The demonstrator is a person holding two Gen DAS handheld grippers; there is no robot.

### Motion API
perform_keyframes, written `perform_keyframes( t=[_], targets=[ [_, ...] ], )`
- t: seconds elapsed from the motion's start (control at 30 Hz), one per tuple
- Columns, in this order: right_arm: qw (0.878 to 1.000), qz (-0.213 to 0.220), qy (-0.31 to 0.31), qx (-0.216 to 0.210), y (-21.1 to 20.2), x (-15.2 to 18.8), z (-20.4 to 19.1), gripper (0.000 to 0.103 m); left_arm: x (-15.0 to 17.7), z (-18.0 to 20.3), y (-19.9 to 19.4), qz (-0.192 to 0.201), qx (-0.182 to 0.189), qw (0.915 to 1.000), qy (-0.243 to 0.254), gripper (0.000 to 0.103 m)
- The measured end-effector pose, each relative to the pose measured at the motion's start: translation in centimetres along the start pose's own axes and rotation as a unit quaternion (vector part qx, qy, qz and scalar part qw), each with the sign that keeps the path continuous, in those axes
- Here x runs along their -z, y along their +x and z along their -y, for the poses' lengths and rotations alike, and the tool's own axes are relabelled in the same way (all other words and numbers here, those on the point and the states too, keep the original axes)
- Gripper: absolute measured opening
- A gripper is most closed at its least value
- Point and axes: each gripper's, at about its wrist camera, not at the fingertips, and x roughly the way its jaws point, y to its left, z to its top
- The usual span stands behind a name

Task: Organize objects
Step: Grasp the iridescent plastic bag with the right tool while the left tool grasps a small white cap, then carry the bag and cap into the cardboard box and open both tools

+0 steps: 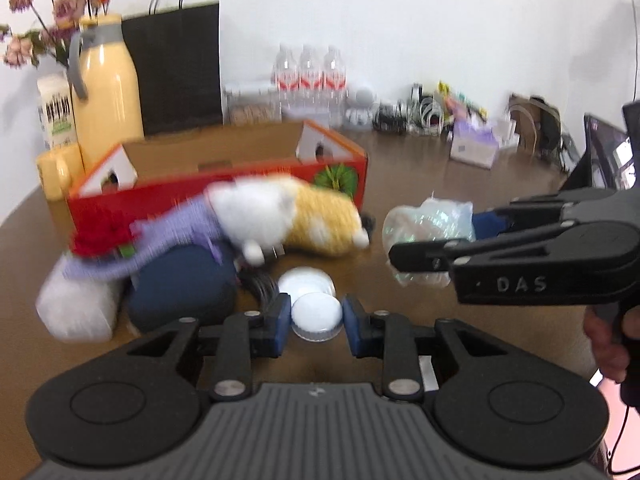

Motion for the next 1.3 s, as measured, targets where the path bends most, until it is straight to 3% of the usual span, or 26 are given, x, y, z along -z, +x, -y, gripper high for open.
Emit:
perform_keyframes(
  t=[0.27, 0.47, 0.77, 1.1, 1.23, 1.3],
  targets=[
    [0.998, 0.054, 0.004, 0.009, 1.7, -5.2, -0.3, 0.047, -5.6, -4.5, -0.2, 0.068, -0.04, 0.9968, -0.011, 0.029],
    [0.998, 0.061, -0.011, 0.028, 5.2, -9.8, -0.4, 0.047, -10.5, -8.5, 1.9, 0.082, -0.08, 0.9934, -0.01, 0.029],
    [0.999, -0.015, -0.009, 0.043, 14.1, -13.9, 0.1, 0.047, -14.6, -12.6, 9.0, 0.022, -0.114, 0.9929, -0.022, 0.029],
    [0.993, -0.107, 0.002, 0.059, 22.5, -12.6, 0.0, 0.047, -14.5, -13.8, 16.6, -0.082, -0.126, 0.9877, -0.044, 0.029],
    [0.992, -0.114, 0.002, 0.056, 23.0, -12.2, -0.3, 0.054, -13.9, -14.2, 17.6, -0.109, -0.129, 0.9843, -0.051, 0.029],
    [0.993, -0.107, 0.004, 0.055, 22.6, -12.3, -0.2, 0.068, -13.9, -14.4, 17.4, -0.106, -0.129, 0.9846, -0.051, 0.038]
  ],
)
